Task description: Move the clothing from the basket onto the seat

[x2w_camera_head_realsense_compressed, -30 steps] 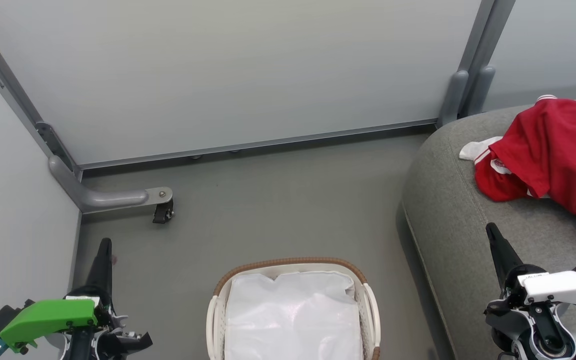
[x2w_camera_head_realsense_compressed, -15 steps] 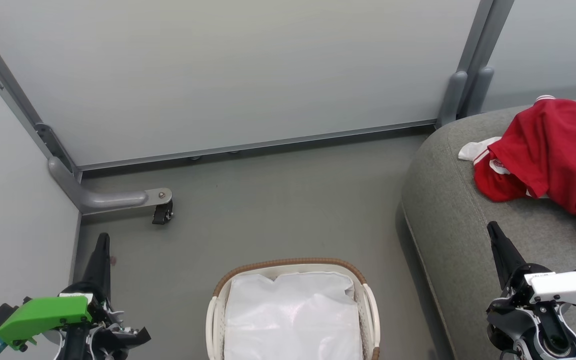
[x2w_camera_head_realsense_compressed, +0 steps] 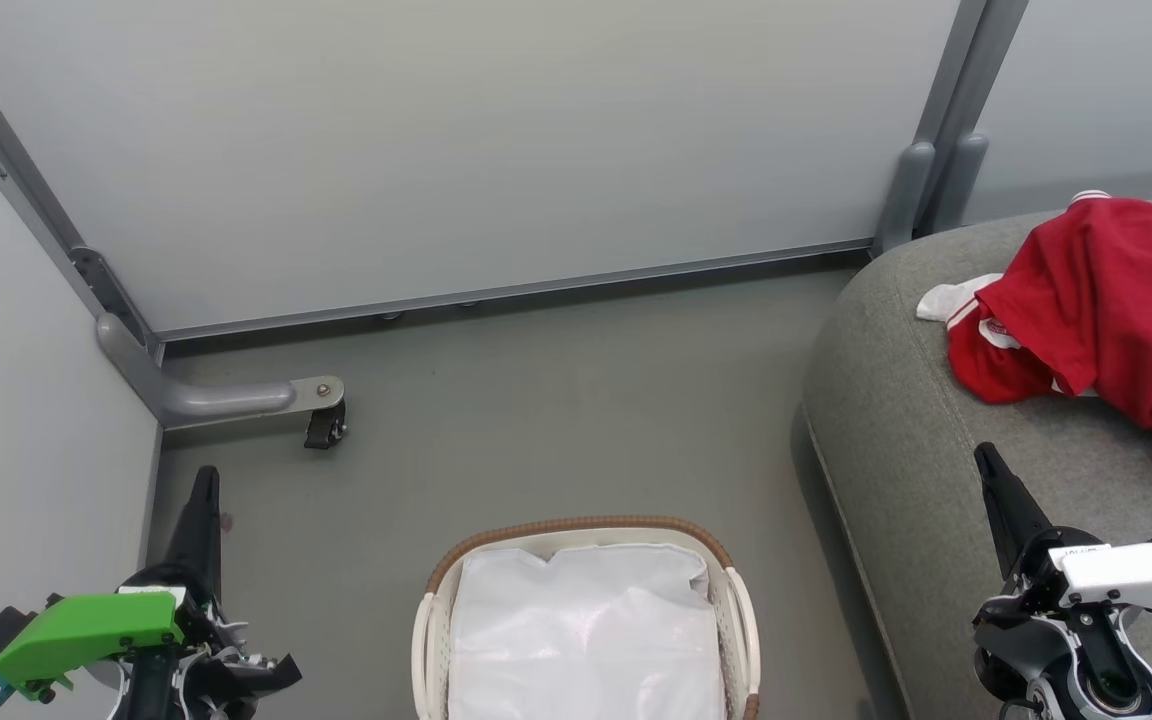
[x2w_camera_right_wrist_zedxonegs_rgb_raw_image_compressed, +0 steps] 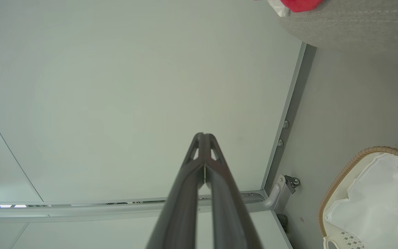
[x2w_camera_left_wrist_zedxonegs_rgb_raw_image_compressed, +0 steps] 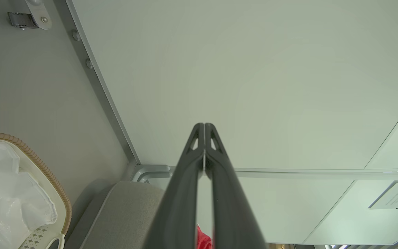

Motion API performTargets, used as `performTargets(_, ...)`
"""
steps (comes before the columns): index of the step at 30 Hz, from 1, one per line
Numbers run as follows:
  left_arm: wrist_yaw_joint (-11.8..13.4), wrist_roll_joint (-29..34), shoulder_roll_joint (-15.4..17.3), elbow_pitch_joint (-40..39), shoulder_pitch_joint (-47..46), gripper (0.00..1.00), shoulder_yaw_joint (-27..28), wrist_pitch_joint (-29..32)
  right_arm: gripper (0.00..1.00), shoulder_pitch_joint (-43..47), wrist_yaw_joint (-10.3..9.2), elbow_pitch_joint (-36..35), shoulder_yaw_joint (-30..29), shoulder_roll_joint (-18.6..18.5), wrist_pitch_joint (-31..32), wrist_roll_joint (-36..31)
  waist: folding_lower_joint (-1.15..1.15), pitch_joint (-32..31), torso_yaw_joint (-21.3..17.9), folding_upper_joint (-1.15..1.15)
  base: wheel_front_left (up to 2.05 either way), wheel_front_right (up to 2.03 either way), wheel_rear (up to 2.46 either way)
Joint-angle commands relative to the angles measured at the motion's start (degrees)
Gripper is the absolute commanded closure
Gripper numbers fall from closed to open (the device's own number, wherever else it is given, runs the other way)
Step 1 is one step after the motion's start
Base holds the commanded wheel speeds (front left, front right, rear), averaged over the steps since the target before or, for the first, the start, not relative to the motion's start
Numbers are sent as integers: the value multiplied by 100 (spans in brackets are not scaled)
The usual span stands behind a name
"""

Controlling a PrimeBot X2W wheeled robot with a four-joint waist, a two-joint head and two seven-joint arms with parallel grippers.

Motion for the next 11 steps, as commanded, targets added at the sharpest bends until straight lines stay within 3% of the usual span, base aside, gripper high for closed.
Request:
performTargets(1, -34, -19, 37, -13, -57, 100, 15, 27, 100, 60, 0, -19, -12, -34, 18, 18, 0, 0, 0, 0, 0, 0, 0)
performTargets(11, -34, -20, 37, -13, -57, 100, 14, 26, 100, 59, 0, -19, -12, -34, 18, 18, 0, 0, 0, 0, 0, 0, 0)
